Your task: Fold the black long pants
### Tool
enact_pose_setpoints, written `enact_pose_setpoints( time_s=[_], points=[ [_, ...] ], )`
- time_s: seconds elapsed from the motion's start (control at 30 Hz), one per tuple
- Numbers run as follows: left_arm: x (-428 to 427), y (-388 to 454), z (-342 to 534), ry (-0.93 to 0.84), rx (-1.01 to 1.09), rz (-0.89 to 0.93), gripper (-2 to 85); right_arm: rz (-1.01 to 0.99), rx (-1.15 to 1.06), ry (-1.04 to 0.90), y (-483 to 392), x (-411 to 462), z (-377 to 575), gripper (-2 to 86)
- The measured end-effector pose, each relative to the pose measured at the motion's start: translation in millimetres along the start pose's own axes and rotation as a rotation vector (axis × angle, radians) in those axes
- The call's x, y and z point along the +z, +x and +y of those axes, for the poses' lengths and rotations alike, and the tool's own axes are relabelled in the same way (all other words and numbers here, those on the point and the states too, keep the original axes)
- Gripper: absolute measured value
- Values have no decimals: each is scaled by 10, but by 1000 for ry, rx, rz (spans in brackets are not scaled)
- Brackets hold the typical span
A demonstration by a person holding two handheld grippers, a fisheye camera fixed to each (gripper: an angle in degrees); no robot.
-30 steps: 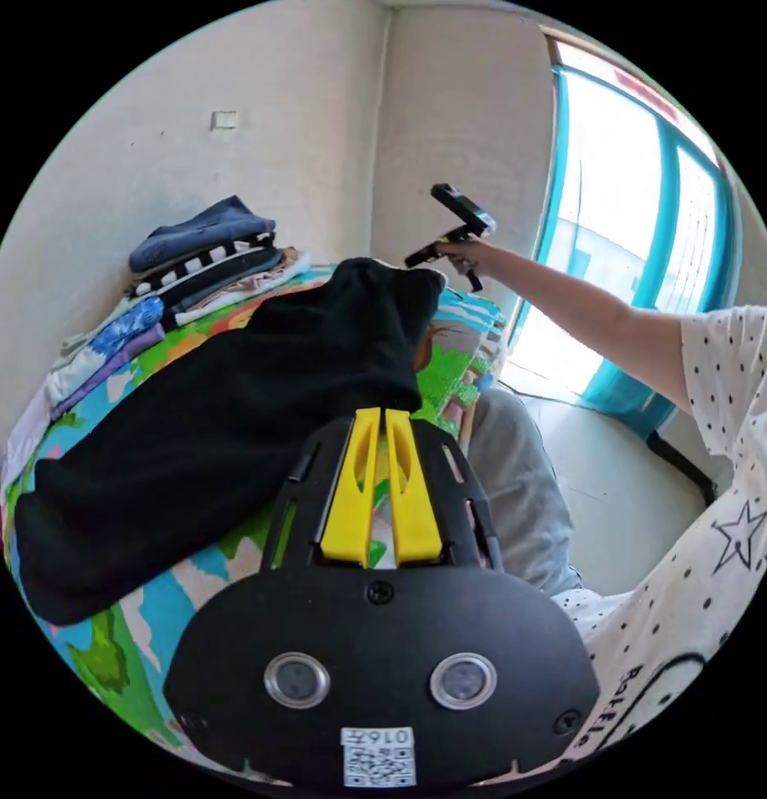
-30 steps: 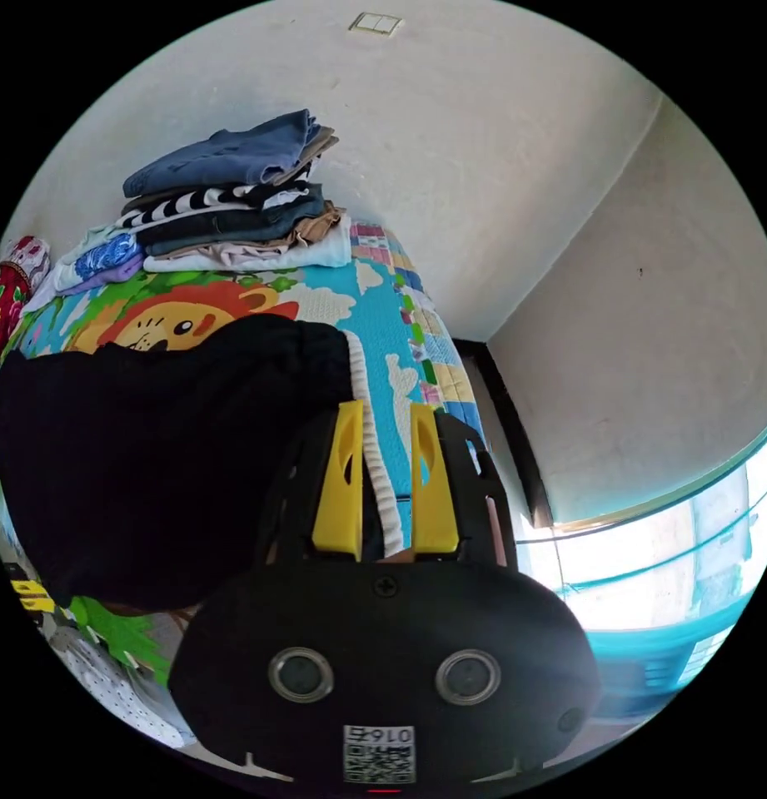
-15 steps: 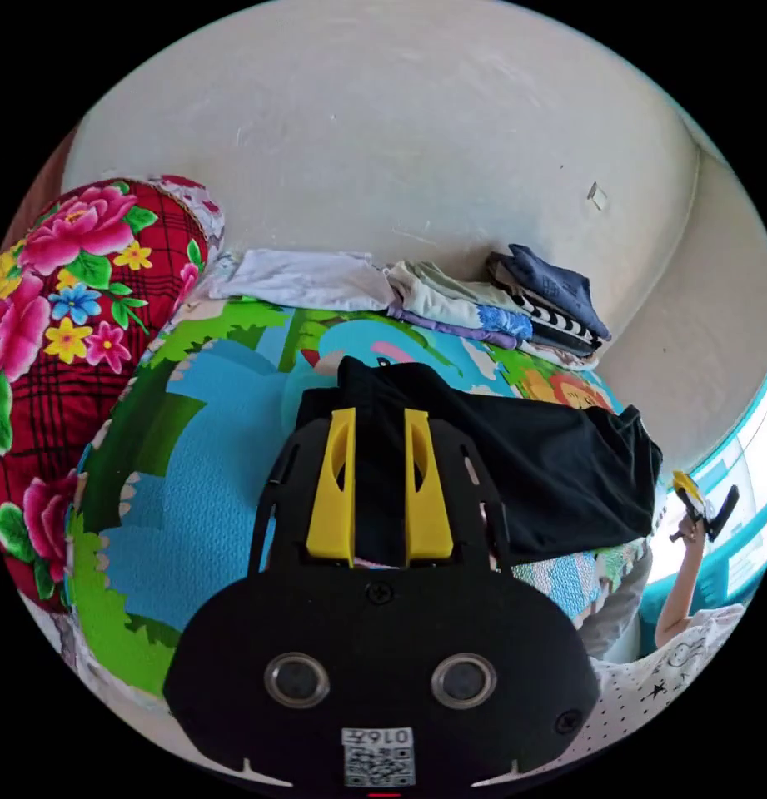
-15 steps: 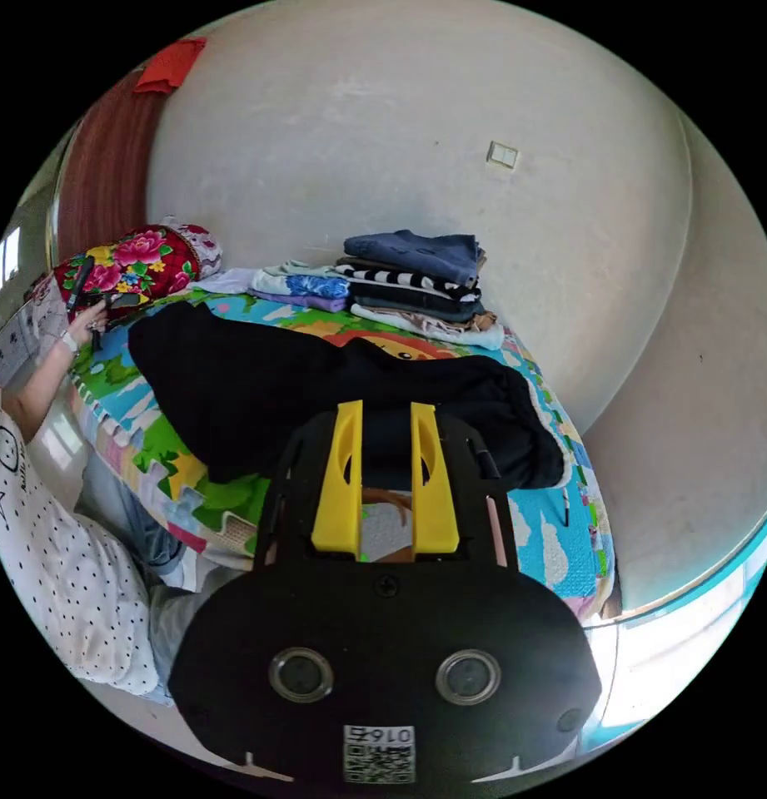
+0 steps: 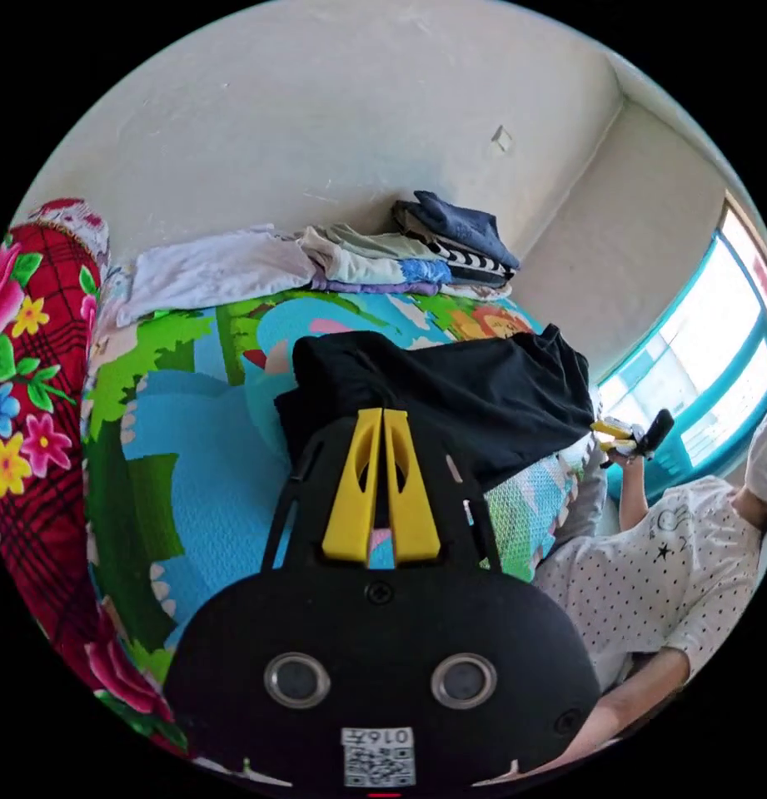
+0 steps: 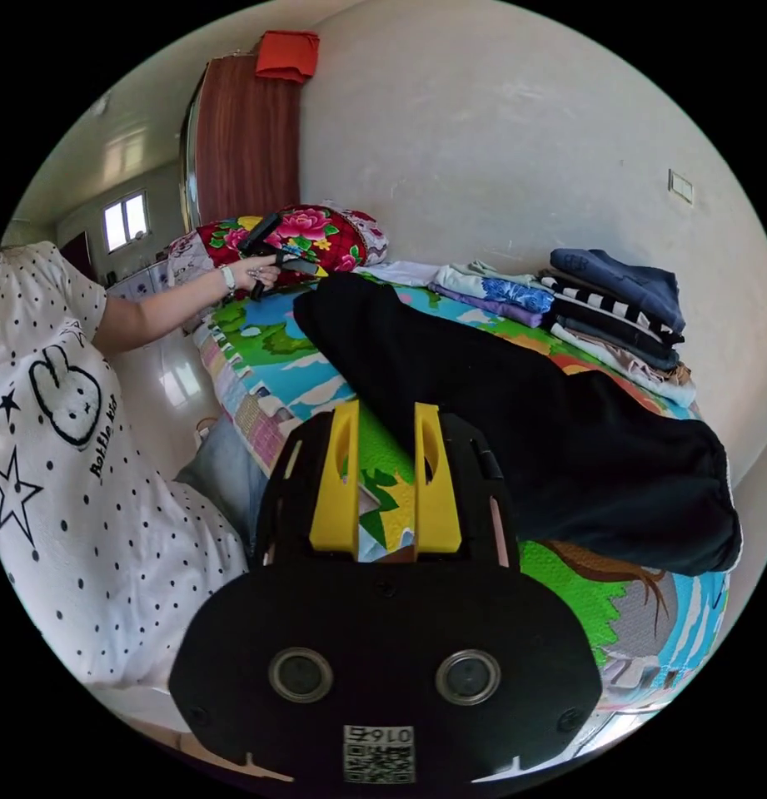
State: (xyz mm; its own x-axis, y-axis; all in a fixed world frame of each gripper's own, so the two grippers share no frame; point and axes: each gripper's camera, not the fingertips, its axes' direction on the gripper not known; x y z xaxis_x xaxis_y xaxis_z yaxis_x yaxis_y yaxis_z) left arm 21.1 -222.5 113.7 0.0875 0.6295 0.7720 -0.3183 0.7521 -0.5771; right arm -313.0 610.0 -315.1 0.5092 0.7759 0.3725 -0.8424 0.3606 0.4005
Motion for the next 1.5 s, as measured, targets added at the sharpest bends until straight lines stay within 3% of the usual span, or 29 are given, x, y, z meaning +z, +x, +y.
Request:
enact_pose_setpoints(
  time_s=[0.13,0.23,0.33,0.4,0.5,0.67,0.8,0.93,1.3,1.5],
  points=[
    [89,-253,180,-115,-12,23,-8,-26,50,44,12,-190,-107,96],
    [340,-566,380,-259,-132,106,1,-47,78,56,25,-277,-165,94],
    [288,-793,546,-93,-234,91,27,-54,86,39,32,-347,-248,92],
    [219,-927,640,110,-271,162,41,-45,79,29,22,-400,-304,92],
    [304,-1051,694,220,-289,229,57,-43,75,24,17,-483,-404,92],
    [766,-1187,675,53,-300,326,79,-42,86,33,-3,-632,-550,91],
    [851,-1197,670,60,-285,216,75,-49,87,22,-18,-718,-620,91],
    [876,-1184,666,82,-238,232,26,-45,91,14,-34,-806,-705,91],
    [875,-938,480,-171,100,103,-8,-44,90,-14,-101,-911,-987,90],
    [1324,-1040,475,-366,24,12,-1,-42,33,-28,-279,-845,-1301,88]
  ],
)
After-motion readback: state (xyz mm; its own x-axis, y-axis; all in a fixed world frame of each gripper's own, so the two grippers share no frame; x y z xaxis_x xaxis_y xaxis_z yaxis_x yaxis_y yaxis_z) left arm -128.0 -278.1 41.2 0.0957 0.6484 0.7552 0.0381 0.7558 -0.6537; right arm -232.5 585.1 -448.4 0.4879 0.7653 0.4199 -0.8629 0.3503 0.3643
